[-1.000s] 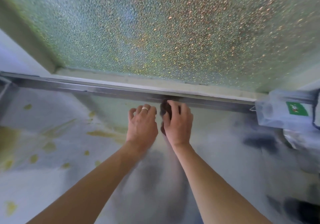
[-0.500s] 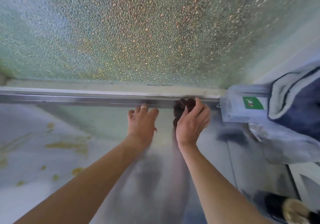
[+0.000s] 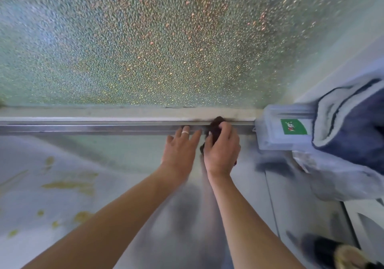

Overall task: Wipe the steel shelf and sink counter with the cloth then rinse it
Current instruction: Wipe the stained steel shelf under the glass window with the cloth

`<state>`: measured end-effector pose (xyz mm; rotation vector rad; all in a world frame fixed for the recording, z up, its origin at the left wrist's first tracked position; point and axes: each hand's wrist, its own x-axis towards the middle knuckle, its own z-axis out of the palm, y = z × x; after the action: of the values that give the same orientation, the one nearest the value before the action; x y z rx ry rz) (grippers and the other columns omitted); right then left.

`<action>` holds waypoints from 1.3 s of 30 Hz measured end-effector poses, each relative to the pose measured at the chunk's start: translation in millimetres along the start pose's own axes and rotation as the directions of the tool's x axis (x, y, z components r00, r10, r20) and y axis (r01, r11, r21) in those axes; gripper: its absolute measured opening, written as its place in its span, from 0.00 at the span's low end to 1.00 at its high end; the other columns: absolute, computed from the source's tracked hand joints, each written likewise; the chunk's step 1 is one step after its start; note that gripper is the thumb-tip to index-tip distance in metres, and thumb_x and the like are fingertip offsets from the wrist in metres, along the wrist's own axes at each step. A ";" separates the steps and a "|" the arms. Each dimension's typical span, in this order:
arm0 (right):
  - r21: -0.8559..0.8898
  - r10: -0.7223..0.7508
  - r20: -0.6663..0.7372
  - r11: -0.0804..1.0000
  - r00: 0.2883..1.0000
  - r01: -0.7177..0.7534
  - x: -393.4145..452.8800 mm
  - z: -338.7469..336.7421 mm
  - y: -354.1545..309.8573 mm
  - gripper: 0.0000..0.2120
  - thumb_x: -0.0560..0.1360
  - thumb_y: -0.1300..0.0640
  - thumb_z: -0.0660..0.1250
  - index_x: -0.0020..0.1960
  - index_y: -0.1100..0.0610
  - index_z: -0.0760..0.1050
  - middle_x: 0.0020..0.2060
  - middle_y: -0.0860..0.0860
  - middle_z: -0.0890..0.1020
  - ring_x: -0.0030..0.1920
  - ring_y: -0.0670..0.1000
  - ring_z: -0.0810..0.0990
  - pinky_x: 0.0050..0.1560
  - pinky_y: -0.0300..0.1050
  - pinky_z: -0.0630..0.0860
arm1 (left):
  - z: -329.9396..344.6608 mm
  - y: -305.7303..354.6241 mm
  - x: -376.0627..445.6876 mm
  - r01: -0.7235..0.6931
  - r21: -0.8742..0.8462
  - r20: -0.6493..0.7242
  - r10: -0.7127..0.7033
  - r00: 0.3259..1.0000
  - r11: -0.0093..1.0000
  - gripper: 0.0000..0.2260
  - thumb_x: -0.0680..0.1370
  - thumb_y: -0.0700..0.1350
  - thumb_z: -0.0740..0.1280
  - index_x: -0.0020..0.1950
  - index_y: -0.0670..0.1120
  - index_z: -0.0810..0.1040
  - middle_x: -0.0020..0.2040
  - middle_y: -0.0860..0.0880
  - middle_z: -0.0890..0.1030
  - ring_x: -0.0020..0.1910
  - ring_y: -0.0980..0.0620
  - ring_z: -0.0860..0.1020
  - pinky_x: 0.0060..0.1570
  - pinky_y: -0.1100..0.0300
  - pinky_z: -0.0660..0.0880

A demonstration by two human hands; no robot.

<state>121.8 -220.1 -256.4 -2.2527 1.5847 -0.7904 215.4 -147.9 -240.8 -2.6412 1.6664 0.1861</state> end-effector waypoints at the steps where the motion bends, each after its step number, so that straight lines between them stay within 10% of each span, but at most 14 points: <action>1: 0.017 -0.023 0.045 1.000 0.999 0.022 1.6 -1.0 3.4 0.15 0.75 0.55 0.70 0.60 0.57 0.74 0.51 0.56 0.79 0.52 0.62 0.78 0.49 0.58 0.76 | 3.6 2.9 0.4 0.010 -0.005 0.015 -0.010 1.000 1.000 0.32 0.77 0.46 0.68 0.77 0.54 0.55 0.72 0.45 0.66 0.71 0.45 0.66 0.57 0.50 0.71; 11: 0.099 0.219 -0.302 0.975 0.928 -0.198 13.5 -2.2 14.6 0.15 0.79 0.56 0.68 0.62 0.63 0.73 0.56 0.62 0.75 0.54 0.65 0.75 0.55 0.58 0.73 | 1.3 7.1 4.8 -0.044 0.062 0.064 0.040 0.997 0.997 0.30 0.73 0.44 0.71 0.72 0.55 0.64 0.68 0.45 0.70 0.65 0.44 0.71 0.48 0.51 0.71; 23: 0.129 0.097 -0.075 0.988 0.992 -0.087 10.6 1.8 5.4 0.16 0.78 0.62 0.67 0.65 0.62 0.76 0.53 0.61 0.77 0.53 0.62 0.78 0.51 0.57 0.79 | -9.5 -8.6 2.9 -0.065 -0.039 0.024 0.066 0.998 0.997 0.17 0.74 0.39 0.68 0.60 0.52 0.71 0.60 0.50 0.72 0.61 0.48 0.73 0.50 0.53 0.73; 32: 0.119 0.017 0.009 0.993 1.000 -0.018 -9.9 18.4 -32.4 0.15 0.77 0.59 0.65 0.63 0.54 0.77 0.50 0.55 0.77 0.49 0.59 0.78 0.46 0.51 0.79 | -15.7 -37.6 -12.0 0.186 -0.044 0.092 -0.181 0.979 0.982 0.33 0.65 0.53 0.80 0.64 0.48 0.68 0.62 0.48 0.72 0.63 0.47 0.72 0.57 0.53 0.71; 39: 0.115 -0.148 0.162 0.985 0.976 0.130 -24.3 23.9 -70.0 0.18 0.75 0.53 0.60 0.63 0.53 0.78 0.48 0.56 0.77 0.46 0.61 0.78 0.40 0.55 0.79 | -12.5 -43.9 -22.1 0.212 -0.168 0.008 -0.214 0.977 0.963 0.15 0.76 0.43 0.67 0.61 0.49 0.69 0.62 0.48 0.72 0.62 0.47 0.72 0.58 0.53 0.72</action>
<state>183.9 -174.3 -246.5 -2.3075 1.2916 -0.6774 246.6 -109.9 -228.3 -2.9245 1.4119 0.3234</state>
